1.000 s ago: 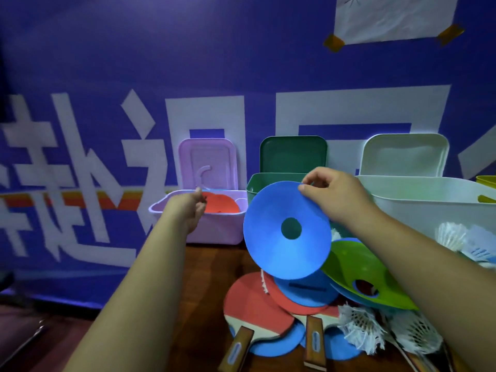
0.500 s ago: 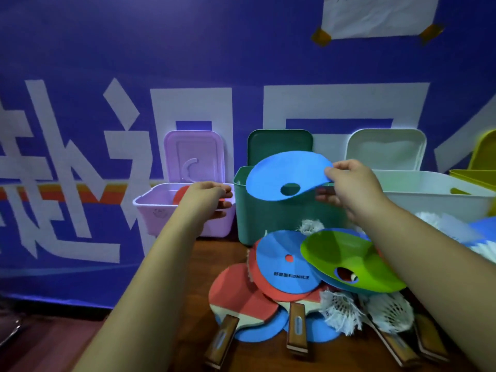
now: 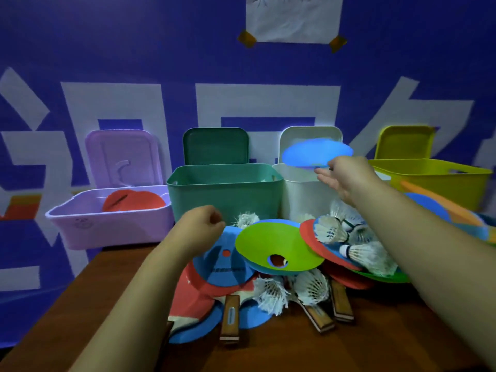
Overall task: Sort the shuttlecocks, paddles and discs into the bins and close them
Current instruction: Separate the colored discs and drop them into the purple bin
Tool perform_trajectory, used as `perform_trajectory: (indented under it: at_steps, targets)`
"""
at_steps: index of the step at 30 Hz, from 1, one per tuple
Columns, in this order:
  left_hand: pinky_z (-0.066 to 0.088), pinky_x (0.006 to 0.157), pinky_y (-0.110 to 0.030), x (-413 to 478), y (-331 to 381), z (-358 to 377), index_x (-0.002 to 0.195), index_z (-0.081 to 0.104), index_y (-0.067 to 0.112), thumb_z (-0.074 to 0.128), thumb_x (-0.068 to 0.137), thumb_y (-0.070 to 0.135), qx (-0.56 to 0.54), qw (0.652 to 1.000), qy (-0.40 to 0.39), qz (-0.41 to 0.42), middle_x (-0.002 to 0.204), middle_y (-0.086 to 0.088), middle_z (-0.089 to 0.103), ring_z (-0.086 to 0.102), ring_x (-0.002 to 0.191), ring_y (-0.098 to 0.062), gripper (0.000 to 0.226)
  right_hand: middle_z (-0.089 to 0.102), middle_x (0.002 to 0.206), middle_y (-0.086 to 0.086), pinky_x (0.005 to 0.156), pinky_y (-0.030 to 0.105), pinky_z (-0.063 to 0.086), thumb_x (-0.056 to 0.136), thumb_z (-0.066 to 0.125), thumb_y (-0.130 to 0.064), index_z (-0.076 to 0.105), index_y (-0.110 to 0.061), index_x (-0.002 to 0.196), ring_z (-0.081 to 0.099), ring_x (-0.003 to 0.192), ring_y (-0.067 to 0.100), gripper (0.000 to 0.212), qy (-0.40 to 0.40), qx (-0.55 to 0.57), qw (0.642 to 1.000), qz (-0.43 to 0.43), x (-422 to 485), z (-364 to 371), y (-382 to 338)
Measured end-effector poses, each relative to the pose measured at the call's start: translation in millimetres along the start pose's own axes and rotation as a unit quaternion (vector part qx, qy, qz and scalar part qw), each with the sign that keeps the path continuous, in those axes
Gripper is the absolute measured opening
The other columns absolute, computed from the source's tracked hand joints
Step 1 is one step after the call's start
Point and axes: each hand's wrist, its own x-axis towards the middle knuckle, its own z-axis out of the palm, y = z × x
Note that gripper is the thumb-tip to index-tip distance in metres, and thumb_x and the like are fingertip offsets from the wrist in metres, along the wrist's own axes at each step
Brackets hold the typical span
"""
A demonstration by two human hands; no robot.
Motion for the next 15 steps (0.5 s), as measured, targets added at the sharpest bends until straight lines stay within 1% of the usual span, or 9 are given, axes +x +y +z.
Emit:
perform_trajectory:
  at_steps: [2,3,5,7,9,10,11,12,15]
  targets:
    - [0.053,0.090,-0.038,-0.2,-6.2,5.4,0.116,0.070,0.014,0.068,0.095,0.027,0.043,0.999,-0.011,-0.004,0.114,-0.006,0.070,0.065,0.105,-0.028,0.025,0.059,0.134,0.015,0.087,0.036,0.063,0.103,0.049,0.002,0.043,0.000,0.149,0.073,0.100,0.024,0.047,-0.006,-0.065,0.998,0.006,3.5,-9.7,6.3]
    - [0.052,0.090,-0.037,-0.2,-9.5,7.4,0.119,0.069,0.013,0.069,0.094,0.029,0.057,0.998,-0.017,-0.002,0.117,-0.007,0.068,0.064,0.107,-0.028,0.029,0.063,0.135,0.018,0.085,0.036,0.064,0.102,0.052,-0.001,0.048,0.001,0.145,0.073,0.099,0.025,0.044,-0.012,-0.097,0.995,0.002,3.5,-12.7,9.9]
    - [0.050,0.087,-0.035,0.6,-16.5,11.0,0.118,0.068,0.014,0.073,0.091,0.031,0.076,0.997,-0.027,0.000,0.117,-0.007,0.066,0.063,0.106,-0.028,0.032,0.070,0.123,0.020,0.083,0.036,0.064,0.101,0.056,-0.005,0.059,0.001,0.133,0.072,0.091,0.024,0.033,-0.029,-0.145,0.989,-0.013,-0.9,-12.6,17.8]
    - [0.049,0.086,-0.035,0.6,-21.5,13.6,0.117,0.067,0.016,0.076,0.087,0.032,0.091,0.996,-0.024,-0.002,0.115,-0.006,0.064,0.062,0.106,-0.029,0.035,0.076,0.100,0.013,0.073,0.032,0.055,0.103,0.053,-0.007,0.068,-0.002,0.120,0.064,0.079,0.020,0.023,-0.056,-0.189,0.980,-0.021,-14.8,-4.6,23.7]
    - [0.050,0.091,-0.038,0.6,-25.2,15.9,0.121,0.066,0.017,0.079,0.085,0.036,0.101,0.995,-0.023,-0.011,0.118,-0.007,0.063,0.060,0.109,-0.032,0.043,0.078,0.093,0.009,0.072,0.033,0.052,0.100,0.053,-0.007,0.074,-0.006,0.111,0.064,0.079,0.019,0.023,-0.101,-0.266,0.957,-0.051,-29.8,6.4,30.3]
    - [0.051,0.092,-0.040,0.3,-26.2,16.8,0.122,0.065,0.017,0.079,0.084,0.037,0.103,0.994,-0.022,-0.016,0.119,-0.008,0.063,0.060,0.109,-0.032,0.045,0.080,0.094,0.006,0.075,0.034,0.054,0.098,0.057,-0.008,0.077,-0.011,0.107,0.067,0.081,0.018,0.022,-0.139,-0.318,0.935,-0.075,-36.3,11.5,34.7]
    - [0.051,0.091,-0.040,0.0,-27.6,17.8,0.122,0.064,0.017,0.080,0.084,0.037,0.100,0.995,-0.020,-0.020,0.119,-0.007,0.064,0.060,0.108,-0.032,0.046,0.080,0.096,0.002,0.079,0.033,0.055,0.095,0.063,-0.011,0.079,-0.017,0.104,0.070,0.085,0.016,0.019,-0.182,-0.380,0.901,-0.104,-41.0,15.6,39.7]
    - [0.052,0.089,-0.040,-0.3,-28.3,18.5,0.121,0.064,0.016,0.081,0.083,0.035,0.095,0.995,-0.016,-0.020,0.119,-0.007,0.064,0.060,0.107,-0.031,0.046,0.080,0.101,-0.004,0.085,0.031,0.054,0.094,0.069,-0.016,0.079,-0.022,0.105,0.071,0.093,0.014,0.017,-0.228,-0.448,0.854,-0.135,-44.5,18.2,45.0]
    - [0.051,0.090,-0.039,-1.5,-29.9,20.2,0.124,0.065,0.016,0.087,0.080,0.031,0.072,0.997,0.009,0.001,0.118,-0.005,0.060,0.060,0.107,-0.028,0.051,0.070,0.131,-0.008,0.096,0.023,0.046,0.095,0.074,-0.026,0.068,-0.025,0.135,0.064,0.117,0.010,0.041,-0.334,-0.601,0.698,-0.201,-50.8,31.8,61.3]
